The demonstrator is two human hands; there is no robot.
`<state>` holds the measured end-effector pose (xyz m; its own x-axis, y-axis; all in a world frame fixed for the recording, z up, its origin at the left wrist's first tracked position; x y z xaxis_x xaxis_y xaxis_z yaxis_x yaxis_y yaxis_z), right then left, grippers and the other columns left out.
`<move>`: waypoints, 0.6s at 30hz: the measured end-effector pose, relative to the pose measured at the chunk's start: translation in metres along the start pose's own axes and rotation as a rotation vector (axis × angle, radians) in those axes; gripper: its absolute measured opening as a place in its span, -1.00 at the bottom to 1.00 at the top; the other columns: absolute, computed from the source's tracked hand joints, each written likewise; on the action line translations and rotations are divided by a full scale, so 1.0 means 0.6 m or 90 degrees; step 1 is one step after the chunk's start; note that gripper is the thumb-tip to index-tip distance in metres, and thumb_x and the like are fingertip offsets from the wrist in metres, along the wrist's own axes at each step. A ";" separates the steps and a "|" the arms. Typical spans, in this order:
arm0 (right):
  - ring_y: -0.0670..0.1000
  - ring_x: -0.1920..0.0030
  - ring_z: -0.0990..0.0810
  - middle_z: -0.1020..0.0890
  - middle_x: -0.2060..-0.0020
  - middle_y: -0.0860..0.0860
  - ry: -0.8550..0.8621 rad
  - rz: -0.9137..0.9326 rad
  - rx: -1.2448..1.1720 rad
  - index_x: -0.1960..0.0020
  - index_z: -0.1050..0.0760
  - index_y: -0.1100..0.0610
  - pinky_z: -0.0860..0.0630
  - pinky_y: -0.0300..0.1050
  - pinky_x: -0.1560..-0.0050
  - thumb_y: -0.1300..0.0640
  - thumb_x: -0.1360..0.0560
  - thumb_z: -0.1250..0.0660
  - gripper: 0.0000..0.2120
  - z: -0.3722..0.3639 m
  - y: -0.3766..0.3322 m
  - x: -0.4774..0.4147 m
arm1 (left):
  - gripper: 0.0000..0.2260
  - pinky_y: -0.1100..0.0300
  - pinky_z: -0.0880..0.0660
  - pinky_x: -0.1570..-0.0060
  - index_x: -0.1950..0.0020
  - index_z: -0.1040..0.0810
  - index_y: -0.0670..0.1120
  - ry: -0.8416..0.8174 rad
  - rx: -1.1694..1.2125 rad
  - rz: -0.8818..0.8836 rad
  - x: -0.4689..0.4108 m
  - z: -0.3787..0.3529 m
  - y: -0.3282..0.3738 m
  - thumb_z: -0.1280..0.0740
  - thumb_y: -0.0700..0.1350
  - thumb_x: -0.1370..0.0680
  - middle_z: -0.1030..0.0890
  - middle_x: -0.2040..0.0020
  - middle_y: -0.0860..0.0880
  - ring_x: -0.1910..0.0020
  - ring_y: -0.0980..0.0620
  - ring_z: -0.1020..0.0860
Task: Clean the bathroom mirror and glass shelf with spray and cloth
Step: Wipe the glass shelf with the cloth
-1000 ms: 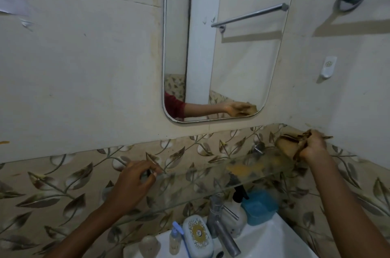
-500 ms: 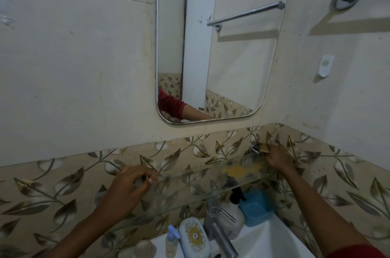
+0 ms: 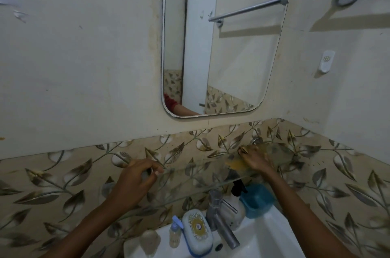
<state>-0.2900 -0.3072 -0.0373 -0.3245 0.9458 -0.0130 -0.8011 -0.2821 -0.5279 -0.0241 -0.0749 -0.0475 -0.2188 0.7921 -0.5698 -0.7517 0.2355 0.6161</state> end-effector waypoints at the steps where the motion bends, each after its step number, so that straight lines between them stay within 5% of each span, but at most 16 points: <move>1: 0.20 -0.42 -0.26 -0.33 -0.42 0.18 -0.013 0.010 0.001 -0.32 -0.39 0.07 -0.09 0.20 -0.45 -0.05 -0.60 0.01 -0.61 -0.006 -0.008 0.005 | -0.82 0.40 -0.35 0.09 0.18 -0.55 0.30 0.001 0.004 0.000 0.001 0.001 0.001 -0.16 0.18 -0.39 -0.53 -0.04 0.32 -0.02 0.28 -0.46; 5: 0.22 -0.35 -0.35 -0.46 -0.28 0.17 -0.034 0.064 0.015 -0.02 -0.44 -0.11 -0.21 0.27 -0.36 -0.10 -0.52 -0.01 -0.75 -0.035 -0.034 0.018 | -0.84 0.38 -0.36 0.06 0.17 -0.52 0.25 0.005 -0.007 -0.005 0.008 0.008 -0.002 -0.16 0.16 -0.41 -0.53 -0.05 0.31 -0.02 0.28 -0.48; 8: 0.15 -0.43 -0.24 -0.35 -0.40 0.10 -0.031 0.137 0.045 -0.27 -0.41 0.02 -0.14 0.25 -0.41 -0.06 -0.56 -0.02 -0.63 -0.059 -0.069 0.044 | -0.77 0.30 -0.40 0.01 0.14 -0.56 0.18 0.013 -0.010 0.006 0.017 0.014 -0.002 -0.14 0.17 -0.40 -0.60 0.07 0.24 -0.02 0.22 -0.49; 11: 0.13 -0.43 -0.23 -0.32 -0.41 0.13 -0.053 0.175 0.075 -0.32 -0.35 0.07 -0.14 0.22 -0.41 -0.10 -0.52 0.01 -0.54 -0.081 -0.096 0.059 | -0.73 0.12 -0.46 -0.02 0.13 -0.60 0.12 0.016 0.000 0.013 0.028 0.023 0.000 -0.14 0.16 -0.40 -0.62 0.09 0.17 -0.03 0.12 -0.51; 15: 0.12 -0.48 -0.14 -0.24 -0.44 0.10 -0.070 0.206 0.101 -0.34 -0.32 0.09 -0.07 0.17 -0.44 -0.04 -0.56 0.02 -0.58 -0.102 -0.131 0.087 | -0.76 0.25 -0.42 0.00 0.04 -0.55 0.20 0.021 0.002 0.029 0.035 0.042 -0.004 -0.16 0.16 -0.39 -0.61 0.06 0.22 0.00 0.16 -0.51; 18: 0.15 -0.50 -0.10 -0.23 -0.45 0.12 -0.087 0.237 0.085 -0.35 -0.32 0.11 -0.03 0.17 -0.44 -0.02 -0.57 0.02 -0.58 -0.118 -0.164 0.116 | -0.77 0.18 -0.45 0.01 -0.01 -0.50 0.22 0.027 -0.013 0.039 0.040 0.056 -0.011 -0.18 0.14 -0.40 -0.62 0.09 0.20 -0.01 0.09 -0.53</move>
<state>-0.1982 -0.2022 -0.0463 -0.6602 0.7483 -0.0648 -0.6724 -0.6273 -0.3930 -0.0036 -0.0384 -0.0468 -0.2908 0.7798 -0.5543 -0.7489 0.1750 0.6391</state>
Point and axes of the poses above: each hand's wrist, its own x-axis away from the middle knuckle, its own z-axis out of the back of the hand, y = z × x, the point moved 2 cm from there along -x, towards the middle knuckle
